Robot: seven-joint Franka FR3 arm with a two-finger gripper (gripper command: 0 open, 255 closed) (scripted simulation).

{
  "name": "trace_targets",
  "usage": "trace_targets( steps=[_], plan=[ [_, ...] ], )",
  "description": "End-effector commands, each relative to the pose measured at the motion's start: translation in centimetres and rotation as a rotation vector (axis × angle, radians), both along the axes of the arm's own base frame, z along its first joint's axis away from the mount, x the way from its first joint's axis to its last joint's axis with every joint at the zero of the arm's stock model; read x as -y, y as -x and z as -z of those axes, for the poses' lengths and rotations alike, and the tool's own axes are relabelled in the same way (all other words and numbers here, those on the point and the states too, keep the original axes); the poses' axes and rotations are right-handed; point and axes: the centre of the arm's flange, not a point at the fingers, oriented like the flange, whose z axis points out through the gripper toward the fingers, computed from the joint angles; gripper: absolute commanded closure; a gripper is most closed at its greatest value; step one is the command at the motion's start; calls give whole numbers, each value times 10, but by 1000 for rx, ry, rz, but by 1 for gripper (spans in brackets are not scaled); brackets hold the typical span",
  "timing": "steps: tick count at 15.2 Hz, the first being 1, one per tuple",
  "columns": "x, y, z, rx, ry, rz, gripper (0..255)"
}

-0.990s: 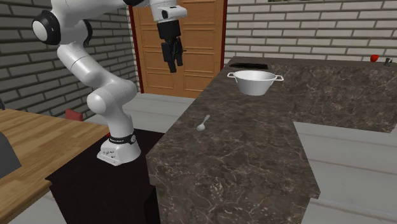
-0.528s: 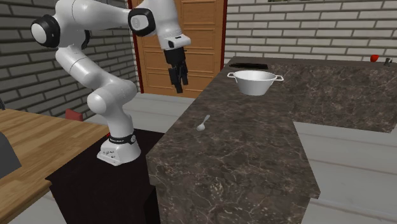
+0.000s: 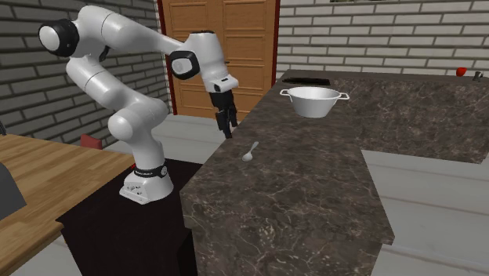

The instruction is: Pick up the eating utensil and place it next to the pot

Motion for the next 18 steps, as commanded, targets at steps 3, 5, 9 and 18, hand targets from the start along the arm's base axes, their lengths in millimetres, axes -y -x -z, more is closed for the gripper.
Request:
trace_targets(
  steps=[3,5,9,18],
  plan=[
    [-19,-9,51,32,-2,8,0],
    [-28,-12,76,46,-2,12,0],
    [-32,-18,98,50,-2,13,0],
    [-34,-24,121,50,-2,13,0]
  ],
)
